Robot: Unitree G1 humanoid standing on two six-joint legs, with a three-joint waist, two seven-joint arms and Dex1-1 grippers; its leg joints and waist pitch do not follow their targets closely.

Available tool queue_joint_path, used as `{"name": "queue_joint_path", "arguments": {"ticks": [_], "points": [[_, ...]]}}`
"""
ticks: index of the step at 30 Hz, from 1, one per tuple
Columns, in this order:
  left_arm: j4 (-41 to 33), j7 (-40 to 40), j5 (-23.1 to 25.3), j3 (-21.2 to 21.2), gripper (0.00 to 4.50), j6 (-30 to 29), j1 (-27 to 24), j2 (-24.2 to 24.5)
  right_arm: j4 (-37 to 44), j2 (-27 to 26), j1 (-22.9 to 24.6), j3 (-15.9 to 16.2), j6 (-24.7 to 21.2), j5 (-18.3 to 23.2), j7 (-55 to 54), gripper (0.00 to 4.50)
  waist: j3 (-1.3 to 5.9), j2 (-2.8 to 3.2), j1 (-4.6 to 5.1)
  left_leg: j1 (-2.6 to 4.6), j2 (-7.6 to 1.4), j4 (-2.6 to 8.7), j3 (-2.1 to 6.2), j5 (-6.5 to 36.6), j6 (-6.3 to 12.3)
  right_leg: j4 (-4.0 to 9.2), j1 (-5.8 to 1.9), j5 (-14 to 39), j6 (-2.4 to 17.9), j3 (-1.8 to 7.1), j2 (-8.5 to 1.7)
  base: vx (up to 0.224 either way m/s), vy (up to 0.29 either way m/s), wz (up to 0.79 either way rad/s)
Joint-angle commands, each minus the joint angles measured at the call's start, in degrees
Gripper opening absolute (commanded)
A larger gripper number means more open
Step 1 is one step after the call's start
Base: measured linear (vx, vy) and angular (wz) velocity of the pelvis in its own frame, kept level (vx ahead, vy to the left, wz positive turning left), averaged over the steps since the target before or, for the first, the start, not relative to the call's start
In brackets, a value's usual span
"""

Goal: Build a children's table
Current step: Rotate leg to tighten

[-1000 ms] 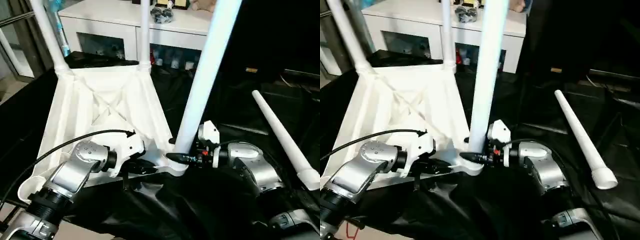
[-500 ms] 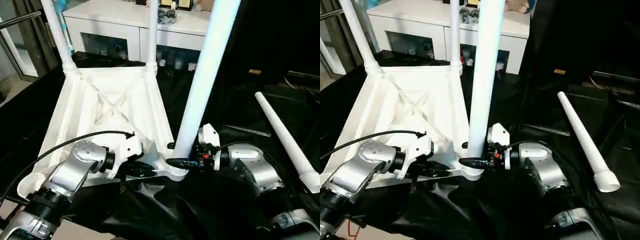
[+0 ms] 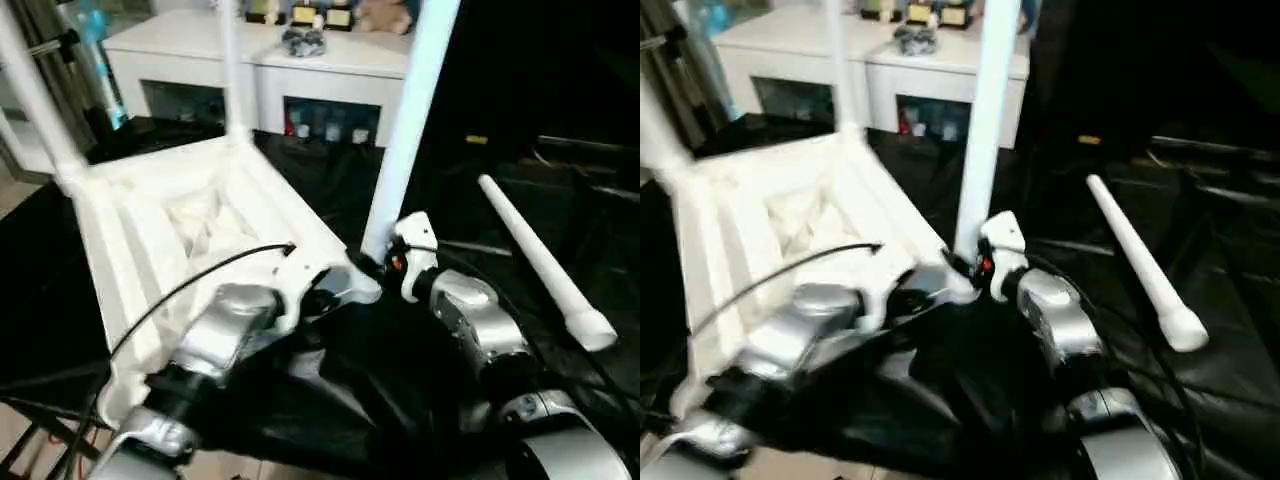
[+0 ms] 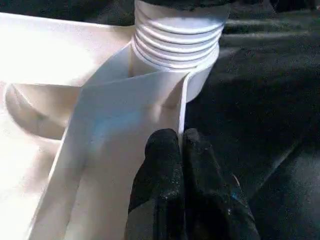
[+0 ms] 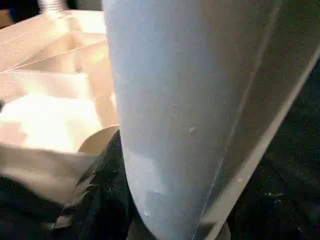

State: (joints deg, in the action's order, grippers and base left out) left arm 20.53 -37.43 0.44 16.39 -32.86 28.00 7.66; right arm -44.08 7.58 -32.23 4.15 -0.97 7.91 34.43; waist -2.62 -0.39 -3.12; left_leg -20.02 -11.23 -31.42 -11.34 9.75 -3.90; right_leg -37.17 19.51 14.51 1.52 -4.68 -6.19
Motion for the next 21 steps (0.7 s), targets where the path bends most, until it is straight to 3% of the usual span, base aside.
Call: {"name": "queue_joint_path", "arguments": {"ticks": [1, 2, 3, 4, 5, 6, 7, 9, 11, 13, 15, 21], "points": [[-1.4, 2.9, -0.44, 0.14, 0.0, 1.37, 3.36, -3.08, -5.64, -5.15, 2.64, 5.75, -6.03, -1.33, 2.74, 1.92, 1.2, -2.97, -1.35, 5.98, 0.81, -3.39, 0.72, 28.6, -1.34, 12.73, 7.36, 50.97, -1.5, 2.68, -4.69, 0.068, -0.094, 0.15], [-1.39, 2.9, -0.42, 0.17, 0.0, 1.39, 3.37, -3.09, -5.64, -5.18, 2.62, 5.76, -6.04, -1.33, 2.75, 1.92, 0.77, -2.01, -0.77, 1.01, 0.11, -5.36, 3.88, 12.64, 1.14, 13.14, 2.88, 57.84, 1.26, 5.59, -9.75, 0.133, -0.029, -0.42], [-1.52, 2.83, -0.39, 0.35, 0.0, 1.48, 3.34, -3.08, -5.66, -5.39, 2.48, 5.88, -6.1, -1.42, 2.73, 1.92, 1.75, -0.78, -1.22, -3.5, -0.58, -2.3, 5.05, 9.03, -0.09, 9.65, -1.67, 50.82, 1.57, 4.11, -8.63, 0.133, -0.029, -0.42], [-2.24, 1.83, -0.34, 0.87, 0.0, 1.46, 2.99, -2.45, -5.97, -5.62, 2.2, 5.86, -6.09, -1.58, 2.61, 1.92, 3.15, 0.76, -2.12, -2.31, -1.45, 2.12, 4.84, 8.91, -2.02, 6.99, -0.87, 26.22, 3.08, 1.99, -3.23, 0.068, 0.044, -0.42], [-2.76, 1.34, -0.28, 1.07, 0.0, 1.27, 2.73, -2.05, -6.28, -5.77, 1.98, 5.71, -6.1, -1.66, 2.47, 1.92, 3.34, 1.15, -1.42, -0.34, -1.58, 2.09, 4.09, 13.14, -2.05, 6.15, 0.48, 11.5, 6.75, 1.86, -1.65, 0.0, 0.0, 0.0], [-3.02, 1.13, -0.25, 1.12, 0.0, 1.14, 2.58, -1.85, -6.42, -5.84, 1.88, 5.62, -6.11, -1.67, 2.41, 1.92, 3.04, 1.03, -1.04, -0.32, -1.36, 2.41, 3.75, 16.09, -1.33, 6.23, 0.41, 10.84, 8.0, 1.9, -1.49, 0.0, 0.0, 0.0], [-3.75, 0.65, -0.04, 1.13, 0.0, 0.4, 2.18, -1.39, -6.93, -6.09, 1.5, 5.22, -6.27, -1.72, 2.46, 1.92, 2.78, 1.71, -0.74, 0.28, -1.41, 2.68, 3.32, 22.17, -1.11, 7.21, 0.89, 16.07, 9.14, 2.1, -1.78, 0.0, 0.0, 0.0], [-4.21, 0.31, 0.02, 1.2, 0.0, 0.08, 1.95, -0.96, -7.02, -6.18, 1.4, 4.89, -6.5, -1.97, 2.67, 1.92, 2.58, 1.81, -0.03, -0.25, -1.59, 3.13, 3.7, 26.55, -2.12, 7.99, 0.64, 22.64, 7.36, 1.96, -2.23, 0.0, 0.0, 0.0], [-4.37, 0.19, 0.13, 1.21, 0.0, 0.3, 1.88, -0.71, -6.99, -6.17, 1.37, 4.69, -6.45, -2.4, 2.93, 1.92, 2.84, 1.44, 0.12, -0.29, -1.52, 3.19, 3.57, 25.26, -1.99, 8.2, 0.43, 22.29, 6.63, 2.01, -2.22, 0.0, 0.0, 0.0], [-4.36, -0.15, 0.25, 1.28, 0.0, 0.75, 1.91, -0.42, -6.92, -6.18, 1.26, 4.56, -6.79, -2.64, 2.82, 1.92, 2.73, 1.47, 0.0, -0.25, -1.55, 3.28, 3.23, 23.39, -1.4, 8.41, 0.63, 21.44, 6.79, 2.16, -2.2, 0.0, 0.0, 0.0], [-4.41, -1.33, 0.33, 1.62, 0.0, 2.42, 1.94, 0.4, -6.93, -6.37, 0.8, 4.11, -8.08, -2.76, 1.95, 1.92, 2.58, 1.58, 0.0, -0.03, -1.51, 3.29, 3.14, 24.1, -1.38, 8.71, 0.9, 23.75, 6.54, 2.18, -2.27, 0.0, 0.0, 0.0], [-5.65, -3.06, -0.55, 1.35, 0.0, 3.01, 1.38, 1.84, -6.97, -6.29, -0.01, 3.38, -6.36, -2.83, 1.72, 1.92, 2.51, 1.88, 0.36, -0.15, -1.59, 3.52, 3.24, 24.55, -1.87, 8.91, 0.99, 25.17, 5.76, 2.19, -2.33, 0.0, 0.0, 0.0]]}}
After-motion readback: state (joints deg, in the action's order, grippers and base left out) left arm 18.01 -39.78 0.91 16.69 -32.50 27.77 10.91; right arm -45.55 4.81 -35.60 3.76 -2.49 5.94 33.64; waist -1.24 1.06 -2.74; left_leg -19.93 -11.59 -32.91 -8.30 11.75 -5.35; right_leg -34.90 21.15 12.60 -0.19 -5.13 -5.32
